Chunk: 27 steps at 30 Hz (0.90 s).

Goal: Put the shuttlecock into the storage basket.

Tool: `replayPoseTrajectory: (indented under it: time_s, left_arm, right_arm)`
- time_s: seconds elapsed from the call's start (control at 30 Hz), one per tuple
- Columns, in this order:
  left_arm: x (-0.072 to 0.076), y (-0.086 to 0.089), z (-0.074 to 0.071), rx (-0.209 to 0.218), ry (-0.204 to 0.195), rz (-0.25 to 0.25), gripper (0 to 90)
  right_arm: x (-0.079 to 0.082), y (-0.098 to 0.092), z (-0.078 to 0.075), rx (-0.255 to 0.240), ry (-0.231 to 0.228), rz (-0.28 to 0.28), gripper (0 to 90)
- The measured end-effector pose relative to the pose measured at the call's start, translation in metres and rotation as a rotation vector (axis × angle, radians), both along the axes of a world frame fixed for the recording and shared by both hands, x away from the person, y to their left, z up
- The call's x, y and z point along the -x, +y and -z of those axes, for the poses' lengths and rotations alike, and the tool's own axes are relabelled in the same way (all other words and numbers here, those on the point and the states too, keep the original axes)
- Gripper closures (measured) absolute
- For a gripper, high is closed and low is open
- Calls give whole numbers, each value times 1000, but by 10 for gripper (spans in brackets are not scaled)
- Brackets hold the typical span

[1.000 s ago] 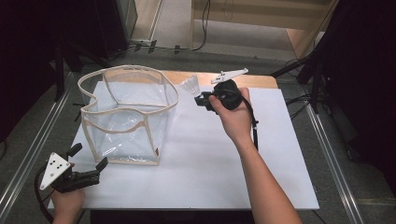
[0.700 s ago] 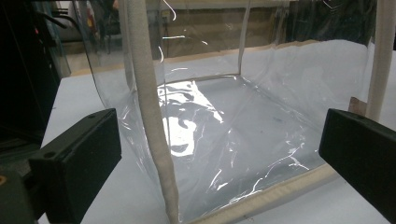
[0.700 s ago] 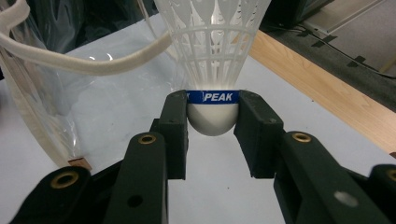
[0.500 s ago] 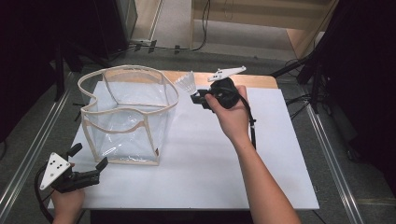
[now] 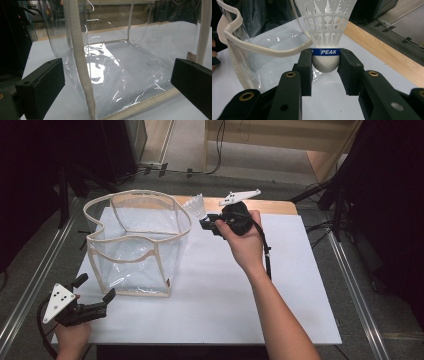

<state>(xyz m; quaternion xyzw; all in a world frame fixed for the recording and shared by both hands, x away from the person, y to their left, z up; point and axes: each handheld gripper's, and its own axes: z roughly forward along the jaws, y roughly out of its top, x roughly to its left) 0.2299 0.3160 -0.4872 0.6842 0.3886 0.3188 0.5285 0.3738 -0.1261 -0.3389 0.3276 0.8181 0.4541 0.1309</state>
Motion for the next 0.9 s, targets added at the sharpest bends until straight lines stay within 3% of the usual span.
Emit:
replayPoseTrajectory:
  time_s: [0.9]
  left_arm:
    - [0, 0, 0, -2, 0, 2, 0]
  right_arm:
    - [1, 25, -8, -28, -18, -45, 634]
